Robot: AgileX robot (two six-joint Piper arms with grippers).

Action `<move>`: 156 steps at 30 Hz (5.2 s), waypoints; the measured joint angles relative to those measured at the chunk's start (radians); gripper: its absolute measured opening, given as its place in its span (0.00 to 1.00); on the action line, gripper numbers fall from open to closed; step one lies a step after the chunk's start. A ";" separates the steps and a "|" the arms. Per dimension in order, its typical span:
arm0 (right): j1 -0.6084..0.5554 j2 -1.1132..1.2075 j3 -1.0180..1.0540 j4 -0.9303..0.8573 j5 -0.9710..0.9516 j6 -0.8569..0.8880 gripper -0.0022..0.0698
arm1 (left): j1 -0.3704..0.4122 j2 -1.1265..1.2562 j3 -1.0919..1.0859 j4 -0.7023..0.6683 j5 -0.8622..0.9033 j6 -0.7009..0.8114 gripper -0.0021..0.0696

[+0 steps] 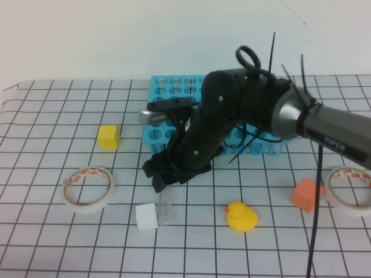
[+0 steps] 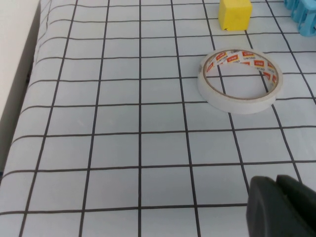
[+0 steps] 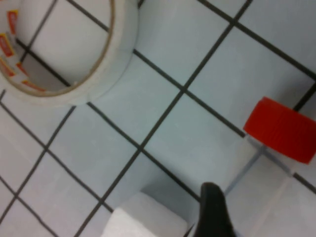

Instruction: Place the test tubes

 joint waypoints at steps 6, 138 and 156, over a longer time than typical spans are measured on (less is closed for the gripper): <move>0.013 0.017 0.000 -0.028 -0.010 0.000 0.64 | 0.000 0.000 0.006 0.000 -0.001 0.002 0.03; 0.568 -0.543 0.813 -0.237 -1.387 -0.244 0.36 | -0.458 0.000 0.006 -0.616 -0.741 0.438 0.78; 0.568 -0.543 0.813 -0.238 -1.330 -0.266 0.36 | -0.459 0.000 0.006 -0.625 -0.718 0.445 0.38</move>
